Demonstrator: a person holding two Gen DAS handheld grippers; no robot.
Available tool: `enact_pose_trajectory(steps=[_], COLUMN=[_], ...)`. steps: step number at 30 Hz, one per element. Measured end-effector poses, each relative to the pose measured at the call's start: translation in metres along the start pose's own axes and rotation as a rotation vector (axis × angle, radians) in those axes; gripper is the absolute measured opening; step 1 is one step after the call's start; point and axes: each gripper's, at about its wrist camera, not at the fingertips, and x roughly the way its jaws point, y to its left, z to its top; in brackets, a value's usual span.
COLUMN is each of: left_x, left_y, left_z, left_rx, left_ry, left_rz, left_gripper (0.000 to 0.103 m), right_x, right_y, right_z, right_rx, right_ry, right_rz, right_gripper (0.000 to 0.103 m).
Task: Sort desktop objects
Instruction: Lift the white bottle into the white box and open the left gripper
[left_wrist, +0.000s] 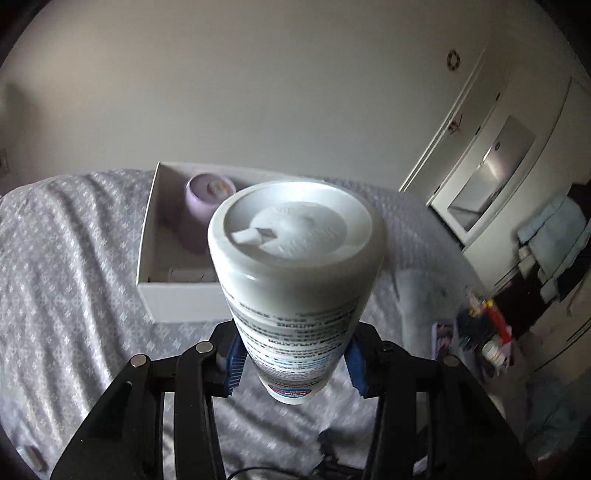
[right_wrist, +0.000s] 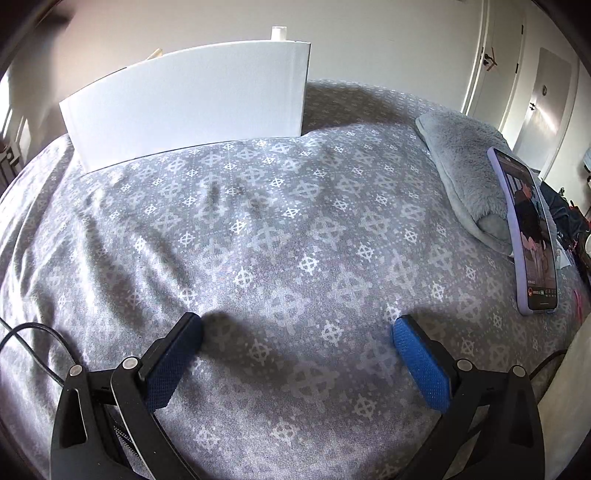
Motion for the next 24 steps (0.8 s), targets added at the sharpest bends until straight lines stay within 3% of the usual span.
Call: enact_pose_trajectory(steps=[3, 6, 10, 12, 13, 16, 18, 20, 24], left_x=[0.015, 0.051, 0.110, 0.123, 0.123, 0.103, 0.085, 0.067, 0.058], left_y=[0.005, 0.012, 0.023, 0.027, 0.028, 0.022, 0.017, 0.013, 0.025], left_z=[0.040, 0.070, 0.078, 0.069, 0.063, 0.045, 0.032, 0.015, -0.035], left_rx=[-0.131, -0.208, -0.261, -0.294, -0.297, -0.225, -0.162, -0.091, 0.014], left_ry=[-0.072, -0.091, 0.014, 0.076, 0.086, 0.066, 0.044, 0.019, 0.096], left_rz=[-0.078, -0.081, 0.059, 0.127, 0.135, 0.187, 0.246, 0.318, 0.473], left_gripper=[0.044, 0.044, 0.048, 0.065, 0.069, 0.075, 0.092, 0.101, 0.102], right_x=[-0.001, -0.001, 0.000, -0.001, -0.001, 0.000, -0.001, -0.001, -0.001], right_y=[0.000, 0.000, 0.000, 0.000, 0.000, 0.000, 0.001, 0.000, 0.000], right_z=[0.000, 0.000, 0.000, 0.000, 0.000, 0.001, 0.001, 0.001, 0.002], right_rx=[-0.001, -0.001, -0.002, -0.002, -0.002, -0.003, -0.003, -0.002, -0.002], right_ry=[0.000, 0.000, -0.001, -0.001, -0.001, -0.001, -0.001, -0.001, 0.000], right_rz=[-0.001, 0.000, -0.002, -0.003, -0.003, -0.005, -0.007, -0.006, -0.004], right_gripper=[0.103, 0.103, 0.103, 0.103, 0.103, 0.103, 0.103, 0.103, 0.103])
